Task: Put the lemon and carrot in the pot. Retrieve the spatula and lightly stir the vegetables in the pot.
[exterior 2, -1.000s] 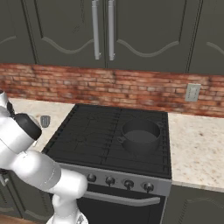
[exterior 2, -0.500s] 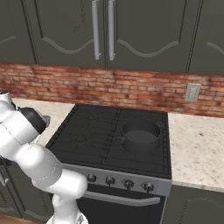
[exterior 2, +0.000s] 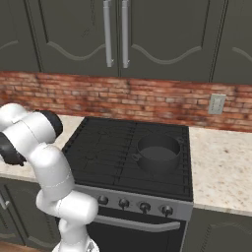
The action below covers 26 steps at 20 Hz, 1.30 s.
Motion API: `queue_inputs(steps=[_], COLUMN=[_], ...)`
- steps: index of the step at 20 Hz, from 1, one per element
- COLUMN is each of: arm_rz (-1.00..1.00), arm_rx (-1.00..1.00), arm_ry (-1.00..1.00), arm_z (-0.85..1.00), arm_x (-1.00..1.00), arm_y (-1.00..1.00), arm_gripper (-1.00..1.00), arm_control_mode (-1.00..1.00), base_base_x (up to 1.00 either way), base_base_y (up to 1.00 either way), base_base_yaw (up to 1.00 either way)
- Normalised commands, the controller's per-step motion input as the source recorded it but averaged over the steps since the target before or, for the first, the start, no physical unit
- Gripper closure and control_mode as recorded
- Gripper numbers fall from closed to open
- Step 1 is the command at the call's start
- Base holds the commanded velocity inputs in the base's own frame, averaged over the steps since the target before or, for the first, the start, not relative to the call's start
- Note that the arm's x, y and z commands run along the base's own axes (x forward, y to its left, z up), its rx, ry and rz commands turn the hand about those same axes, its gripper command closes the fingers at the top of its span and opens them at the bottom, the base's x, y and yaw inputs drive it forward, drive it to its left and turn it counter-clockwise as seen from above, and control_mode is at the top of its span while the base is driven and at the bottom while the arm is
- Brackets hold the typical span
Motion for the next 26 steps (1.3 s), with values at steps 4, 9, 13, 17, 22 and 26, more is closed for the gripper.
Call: queue_inputs(steps=[4,9,13,17,22,26], arm_rz=[0.0,0.0,0.0,0.0,0.0,0.0], arm_rx=[0.0,0.0,0.0,0.0,0.0,0.0], arm_ry=[0.06,0.03,0.05,0.07,0.01,0.01], arm_z=[0.0,-0.01,-0.21,-0.38,-0.12,-0.02], arm_x=[0.32,0.08,0.0,-0.17,-0.02,0.0], arm_y=[0.01,-0.2,-0.02,0.0,-0.04,0.0], arm_gripper=[-1.0,-1.0,-1.0,-1.0,-1.0,-1.0], arm_control_mode=[-1.0,-1.0,-1.0,-1.0,-1.0,-1.0], base_base_x=[0.0,0.0,0.0,0.0,0.0,0.0], base_base_y=[0.0,0.0,0.0,0.0,0.0,0.0], base_base_yaw=[0.0,0.0,0.0,0.0,0.0,0.0])
